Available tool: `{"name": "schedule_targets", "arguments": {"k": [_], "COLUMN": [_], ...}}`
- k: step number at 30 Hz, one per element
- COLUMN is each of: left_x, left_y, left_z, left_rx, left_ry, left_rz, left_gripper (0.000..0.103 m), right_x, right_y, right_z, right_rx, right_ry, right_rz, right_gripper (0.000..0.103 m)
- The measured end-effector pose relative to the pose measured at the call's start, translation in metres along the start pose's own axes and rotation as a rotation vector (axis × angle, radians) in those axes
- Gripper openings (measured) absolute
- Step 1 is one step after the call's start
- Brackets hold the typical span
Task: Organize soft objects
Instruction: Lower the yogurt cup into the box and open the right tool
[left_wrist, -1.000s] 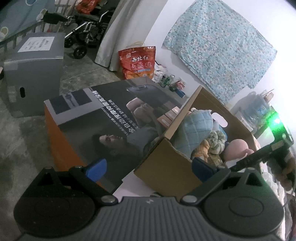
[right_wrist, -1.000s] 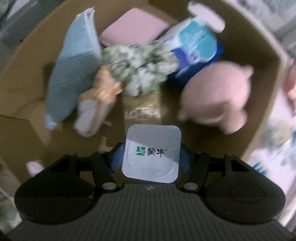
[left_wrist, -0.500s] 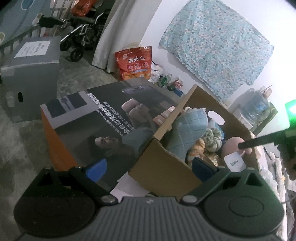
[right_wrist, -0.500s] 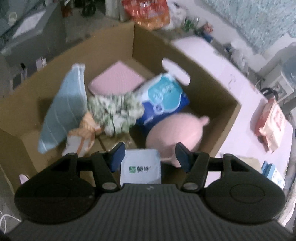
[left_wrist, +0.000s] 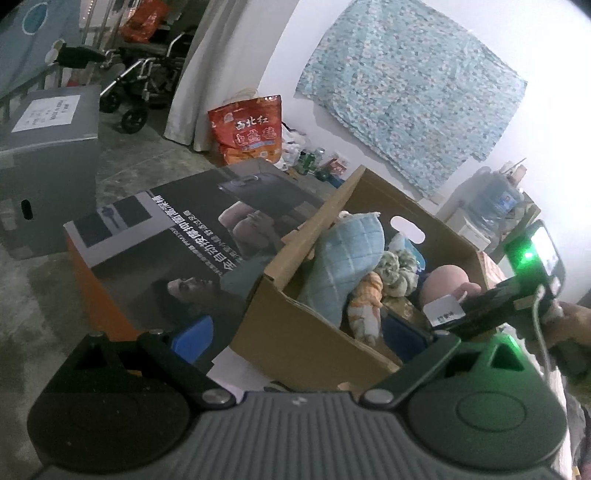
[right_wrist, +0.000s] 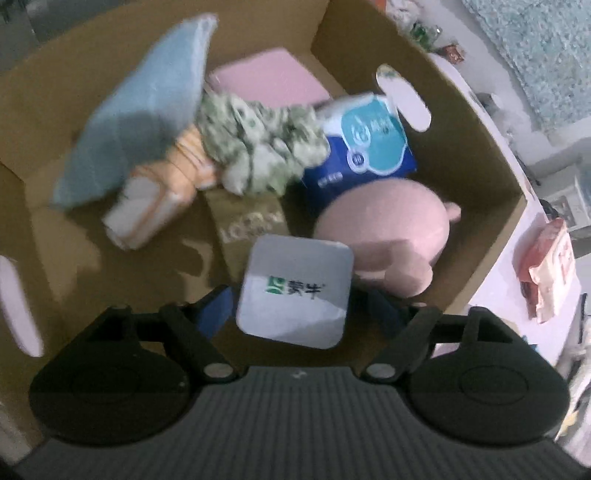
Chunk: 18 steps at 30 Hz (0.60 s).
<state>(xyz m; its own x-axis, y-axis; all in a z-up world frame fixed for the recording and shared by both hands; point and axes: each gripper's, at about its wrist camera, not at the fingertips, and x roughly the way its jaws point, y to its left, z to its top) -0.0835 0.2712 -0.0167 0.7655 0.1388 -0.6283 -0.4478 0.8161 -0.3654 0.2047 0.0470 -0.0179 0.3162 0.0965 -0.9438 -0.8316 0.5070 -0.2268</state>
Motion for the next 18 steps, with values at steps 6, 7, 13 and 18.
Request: {"name": "schedule_targets", "arguments": {"k": [6, 7, 13, 18], "left_x": [0.001, 0.001, 0.005, 0.007], "left_y": [0.001, 0.001, -0.006, -0.014], "left_z": [0.002, 0.003, 0.003, 0.003], "left_rx": [0.008, 0.009, 0.023, 0.045], "left_ry": [0.010, 0.010, 0.023, 0.032], "left_rz": [0.016, 0.016, 0.002, -0.005], "left_gripper": [0.099, 0.099, 0.099, 0.099], "right_x": [0.001, 0.000, -0.008, -0.010], "right_y": [-0.009, -0.011, -0.020, -0.015], "right_z": [-0.003, -0.004, -0.004, -0.008], "right_rx": [0.043, 0.055, 0.081, 0.021], "right_ry": [-0.011, -0.020, -0.015, -0.033], "right_rz": [0.100, 0.124, 0.255, 0.244], "right_gripper": [0.062, 0.062, 0.062, 0.062]}}
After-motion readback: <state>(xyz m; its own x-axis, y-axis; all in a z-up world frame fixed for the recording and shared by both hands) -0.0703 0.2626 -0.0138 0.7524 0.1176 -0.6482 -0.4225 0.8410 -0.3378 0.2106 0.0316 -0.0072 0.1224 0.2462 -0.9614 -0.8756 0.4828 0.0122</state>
